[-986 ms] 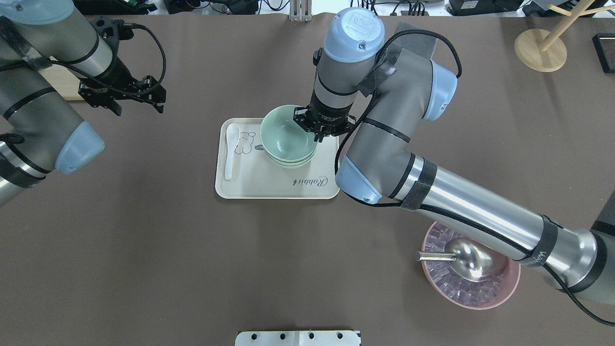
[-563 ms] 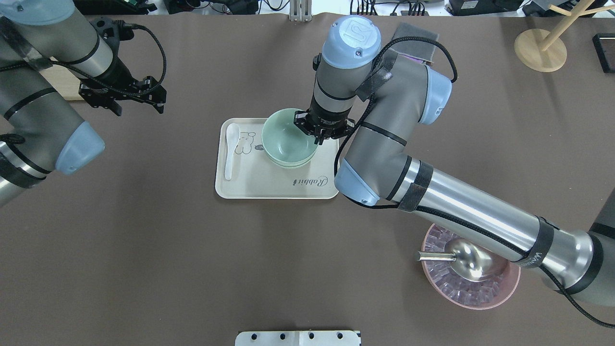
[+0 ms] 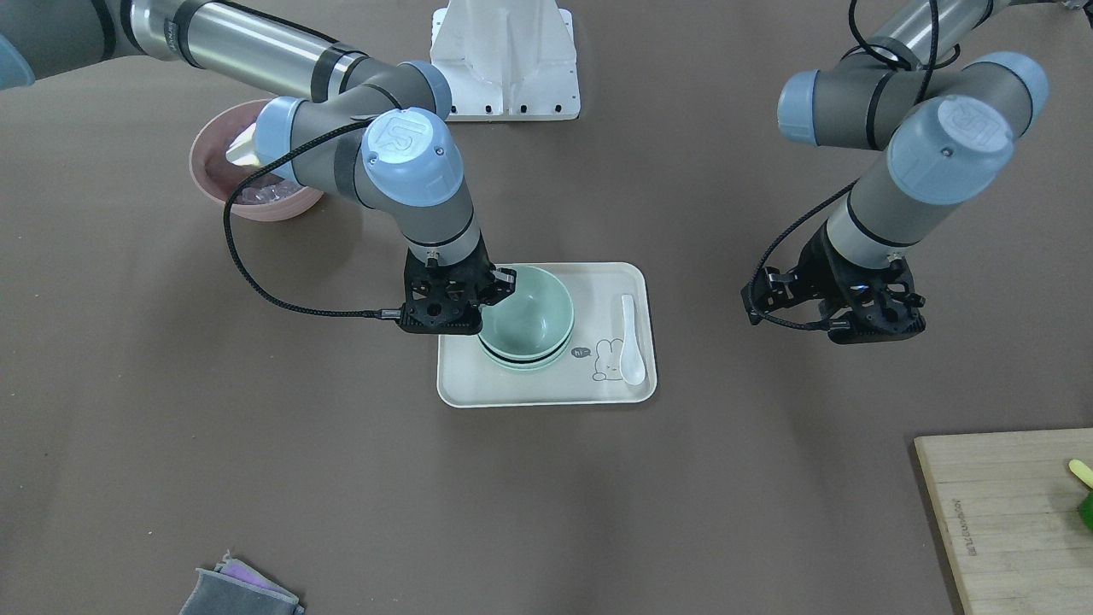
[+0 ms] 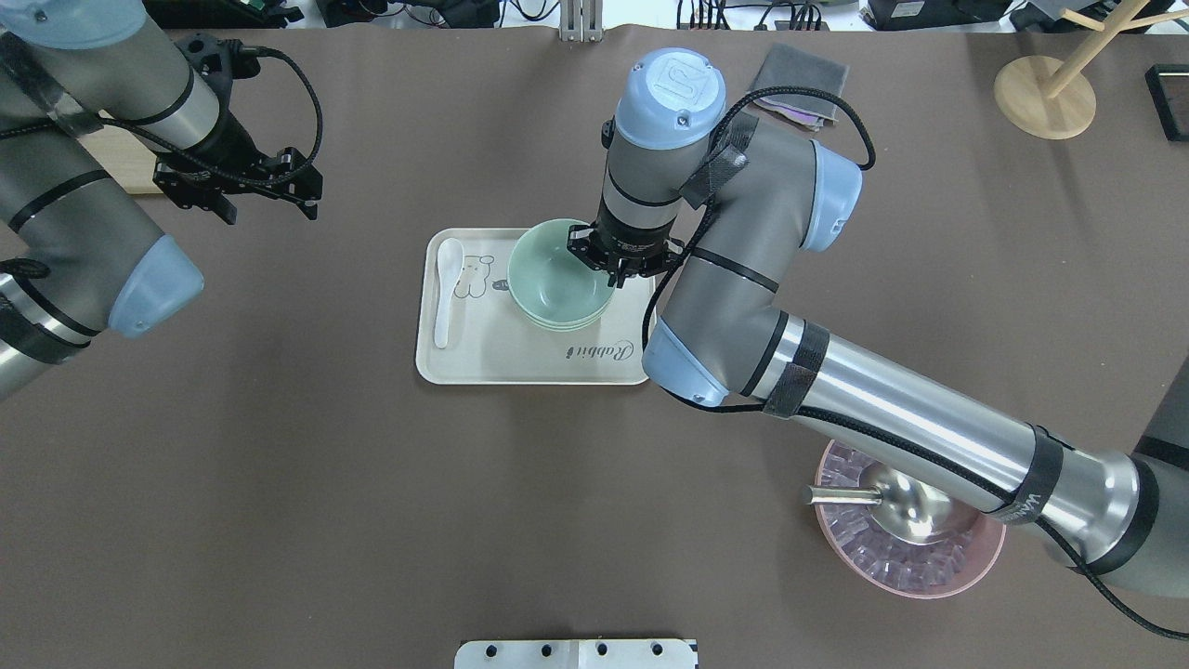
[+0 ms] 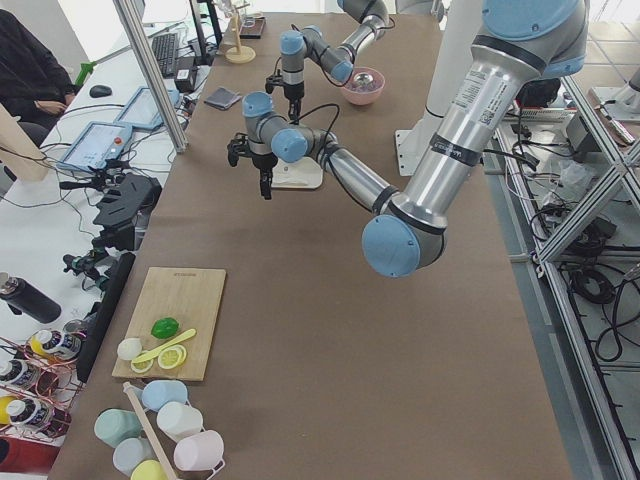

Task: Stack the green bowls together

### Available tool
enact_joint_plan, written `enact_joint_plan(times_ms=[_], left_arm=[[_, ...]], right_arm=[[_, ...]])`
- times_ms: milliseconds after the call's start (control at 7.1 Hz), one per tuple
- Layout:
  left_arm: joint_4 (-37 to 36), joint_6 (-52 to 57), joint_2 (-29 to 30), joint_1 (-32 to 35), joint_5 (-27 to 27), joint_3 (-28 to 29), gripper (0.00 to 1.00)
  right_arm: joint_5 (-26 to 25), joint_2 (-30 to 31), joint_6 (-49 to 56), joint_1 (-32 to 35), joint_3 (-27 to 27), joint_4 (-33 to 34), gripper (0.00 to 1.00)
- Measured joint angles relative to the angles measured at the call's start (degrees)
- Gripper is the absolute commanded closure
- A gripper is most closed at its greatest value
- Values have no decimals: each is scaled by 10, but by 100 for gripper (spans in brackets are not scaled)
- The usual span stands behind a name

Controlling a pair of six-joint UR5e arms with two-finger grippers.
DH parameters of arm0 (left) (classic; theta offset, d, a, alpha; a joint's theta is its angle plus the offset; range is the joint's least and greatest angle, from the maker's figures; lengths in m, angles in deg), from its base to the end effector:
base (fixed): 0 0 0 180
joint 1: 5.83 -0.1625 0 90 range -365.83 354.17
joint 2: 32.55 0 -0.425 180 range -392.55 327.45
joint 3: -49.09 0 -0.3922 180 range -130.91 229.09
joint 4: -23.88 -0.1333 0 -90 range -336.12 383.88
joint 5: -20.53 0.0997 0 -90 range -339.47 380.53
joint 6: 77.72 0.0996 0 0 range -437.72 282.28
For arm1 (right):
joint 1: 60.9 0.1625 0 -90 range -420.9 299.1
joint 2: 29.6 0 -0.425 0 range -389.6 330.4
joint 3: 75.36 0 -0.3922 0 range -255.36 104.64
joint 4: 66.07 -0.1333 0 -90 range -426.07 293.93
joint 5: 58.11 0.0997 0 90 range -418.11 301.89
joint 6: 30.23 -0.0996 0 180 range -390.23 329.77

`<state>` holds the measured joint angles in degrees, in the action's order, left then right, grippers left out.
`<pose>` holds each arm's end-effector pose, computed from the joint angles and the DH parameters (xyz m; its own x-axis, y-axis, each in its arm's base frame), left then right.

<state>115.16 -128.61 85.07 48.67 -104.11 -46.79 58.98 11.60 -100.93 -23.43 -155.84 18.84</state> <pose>0.3166 -0.5759 0.3330 0.6738 -0.0510 -0.7371 0.0728 0.9973 -0.0024 -0.5470 -0.5301 0.1878 0.6309 0.1129 0.7676 -0.0851 0.9935 -0.0761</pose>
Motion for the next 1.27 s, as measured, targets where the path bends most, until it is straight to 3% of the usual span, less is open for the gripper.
enact_joint_plan(times_ms=[704, 845, 986, 1268], left_arm=[[-1, -1, 3, -1, 1, 2, 2], [-1, -1, 3, -1, 1, 2, 2], [-1, -1, 3, -1, 1, 3, 2], [-1, -1, 3, -2, 1, 3, 2]], right_arm=[[-5, -1, -7, 3, 31, -49, 100], [-7, -1, -7, 3, 32, -51, 20], [-7, -1, -7, 3, 33, -51, 0], [-9, -1, -6, 3, 31, -52, 0]])
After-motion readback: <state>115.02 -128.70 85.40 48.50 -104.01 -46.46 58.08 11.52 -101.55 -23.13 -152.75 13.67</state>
